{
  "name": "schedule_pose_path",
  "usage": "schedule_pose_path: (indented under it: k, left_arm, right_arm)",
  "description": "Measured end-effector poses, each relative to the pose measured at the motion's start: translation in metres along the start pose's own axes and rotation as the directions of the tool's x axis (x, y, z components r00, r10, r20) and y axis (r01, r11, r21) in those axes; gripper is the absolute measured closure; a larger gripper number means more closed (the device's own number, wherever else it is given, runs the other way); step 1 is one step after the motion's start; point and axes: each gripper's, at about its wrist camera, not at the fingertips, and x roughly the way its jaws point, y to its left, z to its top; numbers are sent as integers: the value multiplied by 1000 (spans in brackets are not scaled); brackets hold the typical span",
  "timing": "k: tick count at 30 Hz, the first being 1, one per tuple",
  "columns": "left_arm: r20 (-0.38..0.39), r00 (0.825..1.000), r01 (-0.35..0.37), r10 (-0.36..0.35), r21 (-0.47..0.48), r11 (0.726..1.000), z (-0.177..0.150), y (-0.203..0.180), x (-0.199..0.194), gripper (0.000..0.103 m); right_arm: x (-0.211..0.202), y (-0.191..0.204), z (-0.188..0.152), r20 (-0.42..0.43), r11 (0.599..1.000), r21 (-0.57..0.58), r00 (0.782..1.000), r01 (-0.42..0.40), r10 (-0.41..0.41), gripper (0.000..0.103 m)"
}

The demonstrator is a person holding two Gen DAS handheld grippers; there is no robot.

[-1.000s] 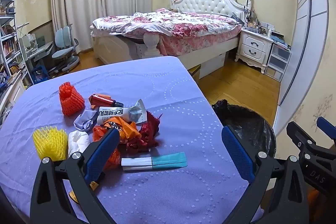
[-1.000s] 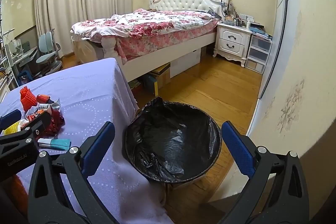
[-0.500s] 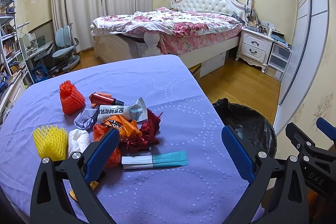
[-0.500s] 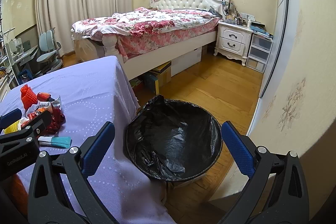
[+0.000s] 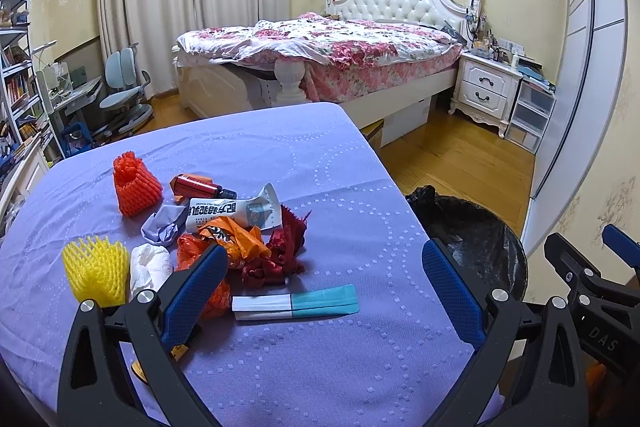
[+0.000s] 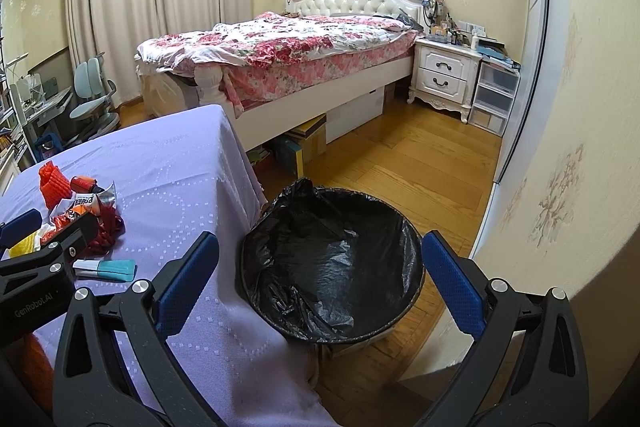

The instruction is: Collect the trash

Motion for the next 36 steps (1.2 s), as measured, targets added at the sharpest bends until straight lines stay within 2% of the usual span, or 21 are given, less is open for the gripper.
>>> schedule_pose_path:
  k: [30,36]
  left_arm:
    - [-4,1000,-1,1,0,1000,-3,-3,-1,6]
    - [-7,1000,0,0,-9,1000,-6,-1,-3,6]
  right_arm:
    - [1,-1,0,-3,1000,1,1000,-4,4,4]
    - [3,2,-9,-7,1000,-4,1000,-5,5,4]
